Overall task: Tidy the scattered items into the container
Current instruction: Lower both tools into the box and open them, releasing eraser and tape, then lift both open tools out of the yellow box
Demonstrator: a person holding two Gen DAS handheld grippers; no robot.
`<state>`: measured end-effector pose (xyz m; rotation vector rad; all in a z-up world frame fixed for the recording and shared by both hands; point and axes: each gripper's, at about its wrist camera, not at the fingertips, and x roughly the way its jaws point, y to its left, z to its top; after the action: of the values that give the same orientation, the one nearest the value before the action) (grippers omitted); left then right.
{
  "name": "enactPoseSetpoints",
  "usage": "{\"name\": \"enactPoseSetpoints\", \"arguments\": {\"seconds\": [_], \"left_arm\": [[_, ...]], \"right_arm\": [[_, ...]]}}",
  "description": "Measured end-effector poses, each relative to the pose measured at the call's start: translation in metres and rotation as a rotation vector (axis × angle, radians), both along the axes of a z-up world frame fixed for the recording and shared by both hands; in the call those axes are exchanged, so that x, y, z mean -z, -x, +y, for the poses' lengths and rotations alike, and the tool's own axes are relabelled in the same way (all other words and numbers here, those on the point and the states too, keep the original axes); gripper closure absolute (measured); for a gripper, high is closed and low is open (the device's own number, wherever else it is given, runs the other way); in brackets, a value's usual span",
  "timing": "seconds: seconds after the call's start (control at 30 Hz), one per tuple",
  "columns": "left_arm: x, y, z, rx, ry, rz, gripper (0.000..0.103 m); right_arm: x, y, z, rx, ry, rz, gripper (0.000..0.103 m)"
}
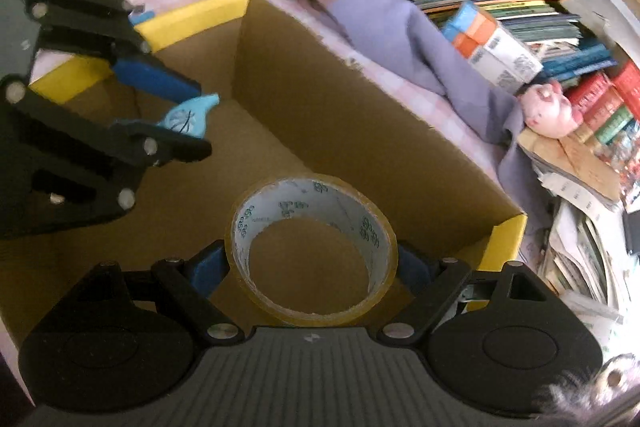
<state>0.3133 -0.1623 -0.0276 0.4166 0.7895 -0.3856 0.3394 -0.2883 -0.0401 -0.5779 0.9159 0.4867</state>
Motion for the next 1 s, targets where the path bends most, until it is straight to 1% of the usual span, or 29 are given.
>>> {"name": "enactPoseSetpoints", "arguments": {"seconds": [0.07, 0.17, 0.2, 0.23, 0.27, 0.3, 0.33, 0.4, 0.47, 0.6, 0.67, 0.8, 0.9, 1.0], "left_arm": [[0.001, -0.001, -0.001, -0.012, -0.012, 0.002, 0.074], [0.002, -0.001, -0.002, -0.019, -0.032, -0.003, 0.07], [0.003, -0.001, -0.003, -0.016, -0.036, -0.004, 0.064], [0.002, 0.0, -0.003, -0.016, -0.043, -0.01, 0.051], [0.002, 0.001, -0.004, -0.01, -0.045, -0.018, 0.046], [0.002, 0.003, -0.006, 0.002, -0.051, -0.023, 0.034], [0.002, 0.005, -0.009, 0.002, -0.074, -0.033, 0.027], [0.004, 0.006, -0.013, 0.005, -0.099, -0.035, 0.024], [0.004, 0.006, -0.015, 0.007, -0.107, -0.025, 0.021], [0.003, 0.009, -0.015, -0.012, -0.088, 0.005, 0.02], [0.002, 0.013, -0.017, -0.032, -0.076, 0.007, 0.02], [0.002, 0.018, -0.021, -0.035, -0.085, 0.002, 0.02], [0.001, 0.017, -0.02, -0.04, -0.068, 0.0, 0.02], [-0.001, 0.021, -0.019, -0.054, -0.055, -0.024, 0.018]], "right_arm": [[0.002, 0.001, 0.003, -0.014, 0.013, 0.007, 0.016], [0.003, 0.003, 0.005, -0.034, 0.025, 0.015, 0.016], [0.003, 0.003, 0.005, -0.037, 0.026, 0.019, 0.015], [0.003, 0.003, 0.005, -0.035, 0.024, 0.022, 0.015], [0.002, 0.003, 0.005, -0.032, 0.022, 0.021, 0.014], [0.001, 0.003, 0.005, -0.029, 0.02, 0.019, 0.01], [0.001, 0.003, 0.005, -0.029, 0.019, 0.02, 0.008], [0.001, 0.006, 0.006, -0.045, 0.025, 0.028, 0.007], [0.002, 0.009, 0.008, -0.063, 0.04, 0.027, 0.005], [0.002, 0.013, 0.005, -0.095, 0.044, 0.035, 0.005], [0.003, 0.014, 0.002, -0.109, 0.048, 0.042, 0.005], [0.004, 0.016, 0.0, -0.127, 0.062, 0.041, 0.005], [0.004, 0.017, 0.002, -0.121, 0.067, 0.021, 0.004], [0.002, 0.018, 0.001, -0.116, 0.059, 0.003, 0.004]]}}
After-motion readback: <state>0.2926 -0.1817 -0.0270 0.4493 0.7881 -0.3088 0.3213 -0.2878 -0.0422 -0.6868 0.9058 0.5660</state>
